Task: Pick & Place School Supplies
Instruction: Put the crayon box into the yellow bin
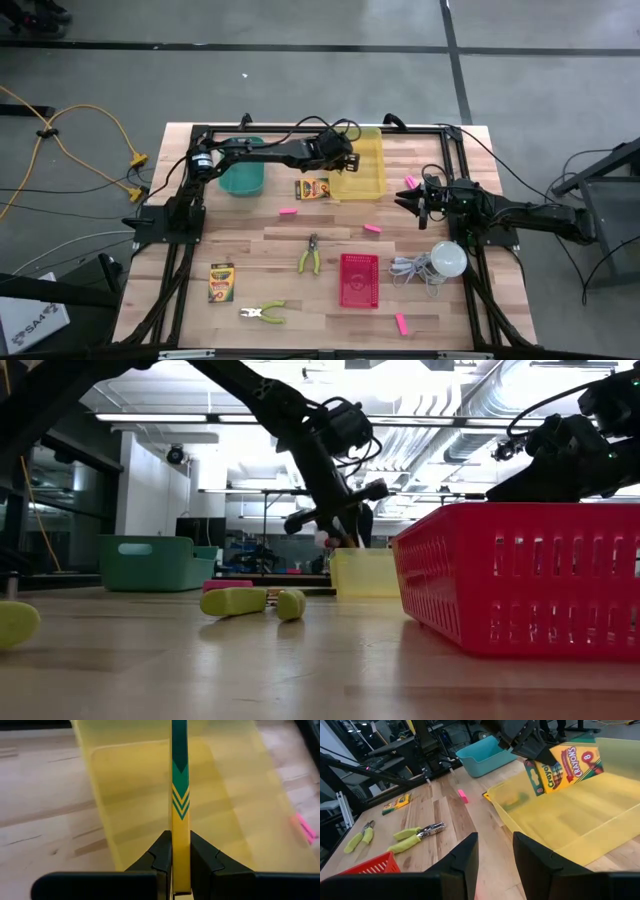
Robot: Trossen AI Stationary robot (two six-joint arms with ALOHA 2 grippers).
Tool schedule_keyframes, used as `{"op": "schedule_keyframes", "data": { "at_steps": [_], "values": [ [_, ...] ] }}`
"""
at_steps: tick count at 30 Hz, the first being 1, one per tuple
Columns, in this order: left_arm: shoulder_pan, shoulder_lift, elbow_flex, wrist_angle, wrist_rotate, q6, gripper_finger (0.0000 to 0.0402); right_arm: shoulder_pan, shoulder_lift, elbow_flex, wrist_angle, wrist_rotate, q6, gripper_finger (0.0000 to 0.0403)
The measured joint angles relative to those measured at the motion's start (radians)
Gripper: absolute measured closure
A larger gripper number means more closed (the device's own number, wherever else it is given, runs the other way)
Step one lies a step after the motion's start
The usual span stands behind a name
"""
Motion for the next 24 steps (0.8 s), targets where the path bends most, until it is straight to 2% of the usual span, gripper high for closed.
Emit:
{"op": "schedule_keyframes", "data": {
  "at_steps": [12,20,24],
  "values": [
    [0.007,0.000,0.000,0.000,-0.003,0.031,0.0370,0.000,0.000,0.000,0.000,0.000,0.000,0.0292],
    [0.017,0.000,0.000,0.000,0.019,0.054,0.0326,0.000,0.000,0.000,0.000,0.000,0.000,0.0292],
    [0.016,0.000,0.000,0.000,0.023,0.057,0.0317,0.000,0.000,0.000,0.000,0.000,0.000,0.0292]
  ]
}}
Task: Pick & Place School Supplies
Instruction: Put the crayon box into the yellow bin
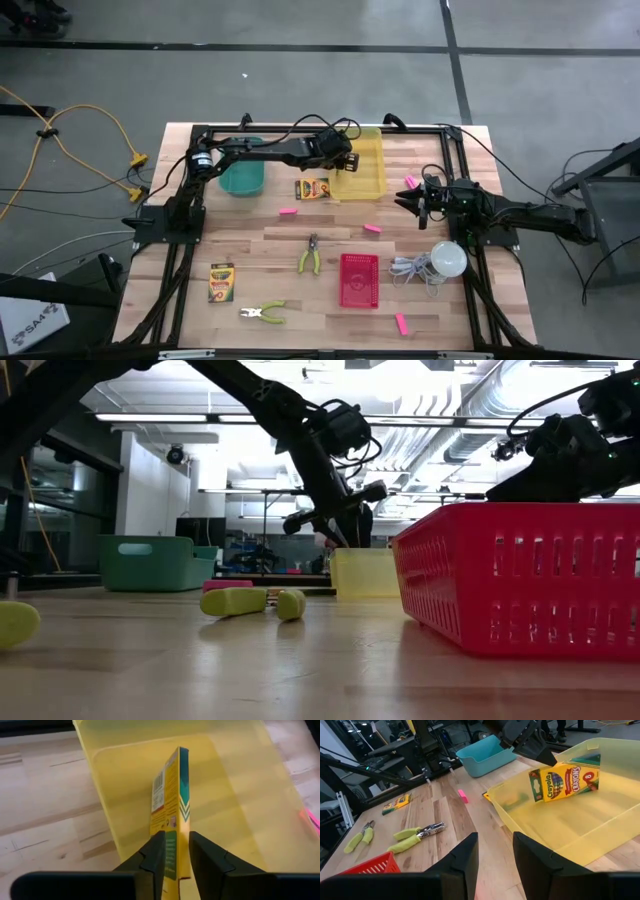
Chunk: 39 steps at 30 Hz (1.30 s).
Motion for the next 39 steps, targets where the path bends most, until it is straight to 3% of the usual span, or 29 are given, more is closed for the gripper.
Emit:
{"op": "schedule_keyframes", "data": {
  "at_steps": [22,39],
  "values": [
    [-0.011,0.000,0.000,0.006,0.036,0.020,0.0315,0.000,0.000,0.000,0.000,0.000,0.000,0.0292],
    [-0.036,0.000,0.000,0.100,0.074,0.089,0.0315,0.000,0.000,0.000,0.000,0.000,0.000,0.0292]
  ]
}}
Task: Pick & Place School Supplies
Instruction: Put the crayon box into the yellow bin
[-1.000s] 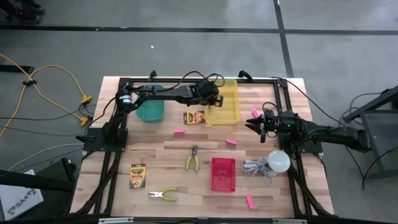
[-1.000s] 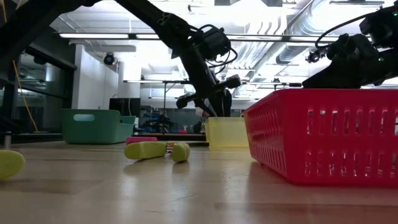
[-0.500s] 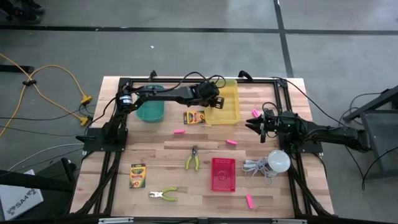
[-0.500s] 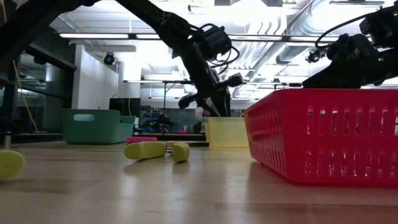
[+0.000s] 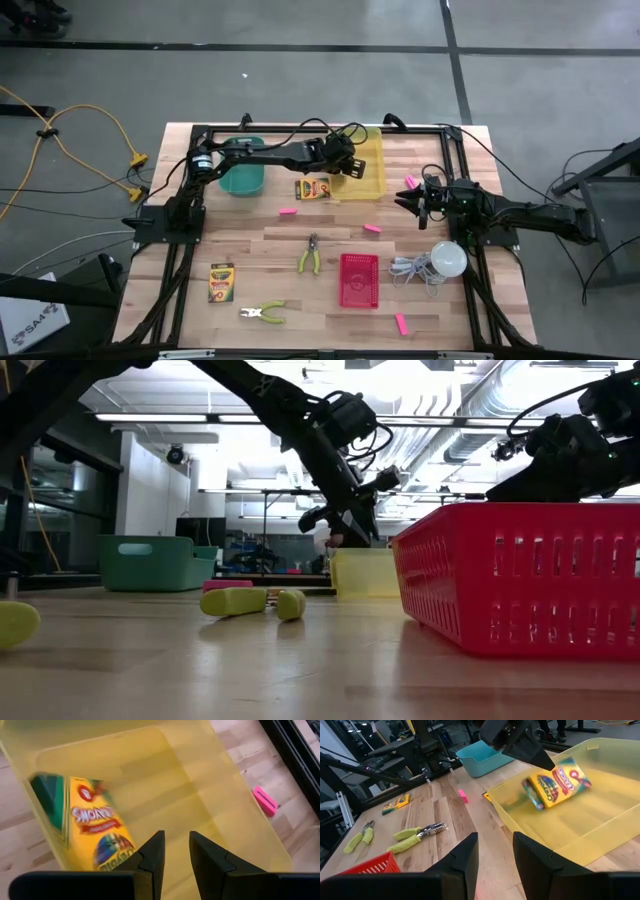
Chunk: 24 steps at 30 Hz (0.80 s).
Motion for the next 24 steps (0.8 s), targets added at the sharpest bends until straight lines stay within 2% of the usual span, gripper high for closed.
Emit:
{"op": "schedule_keyframes", "data": {
  "at_steps": [13,18,24],
  "values": [
    [-0.005,-0.004,-0.001,-0.003,-0.003,0.046,0.0315,0.000,0.000,0.000,0.000,0.000,0.000,0.0292],
    [-0.015,-0.038,-0.002,-0.026,0.009,0.134,0.0315,0.000,0.000,0.000,0.000,0.000,0.000,0.0292],
    [-0.064,-0.103,-0.002,-0.135,0.015,0.253,0.0315,0.000,0.000,0.000,0.000,0.000,0.000,0.0292]
  ]
}}
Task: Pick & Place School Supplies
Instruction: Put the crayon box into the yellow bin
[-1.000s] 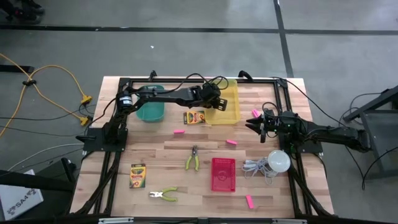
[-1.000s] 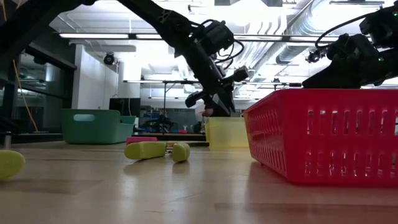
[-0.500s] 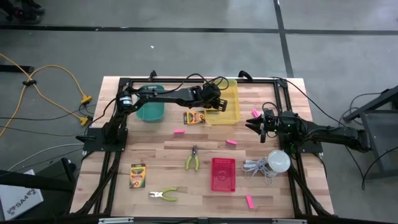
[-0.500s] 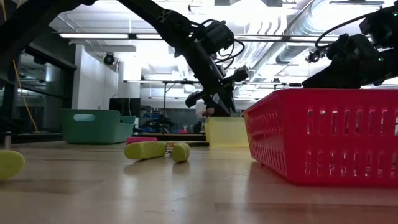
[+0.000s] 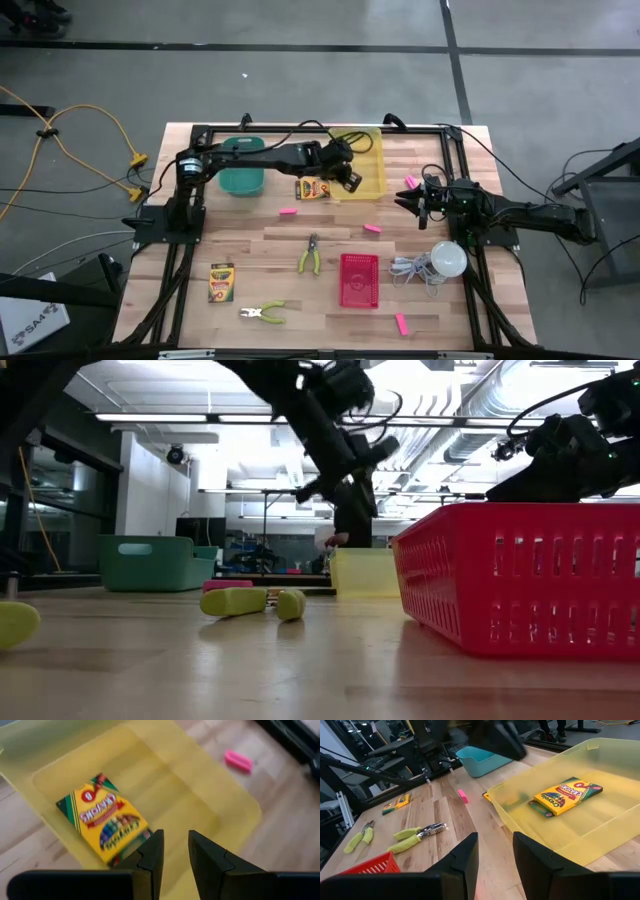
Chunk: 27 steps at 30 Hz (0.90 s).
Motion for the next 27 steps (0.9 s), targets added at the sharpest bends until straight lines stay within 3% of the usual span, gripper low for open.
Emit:
{"op": "schedule_keyframes", "data": {
  "at_steps": [7,18,27],
  "values": [
    [-0.045,-0.075,0.000,-0.097,-0.004,0.070,0.0315,0.000,0.000,0.000,0.000,-0.001,0.000,0.0292],
    [-0.128,-0.194,-0.004,-0.268,-0.039,0.056,0.0315,0.000,0.000,0.000,0.000,0.000,0.000,0.0292],
    [-0.324,-0.287,-0.086,-0.469,-0.295,-0.343,0.0315,0.000,0.000,0.000,-0.001,0.000,0.000,0.0292]
  ]
}}
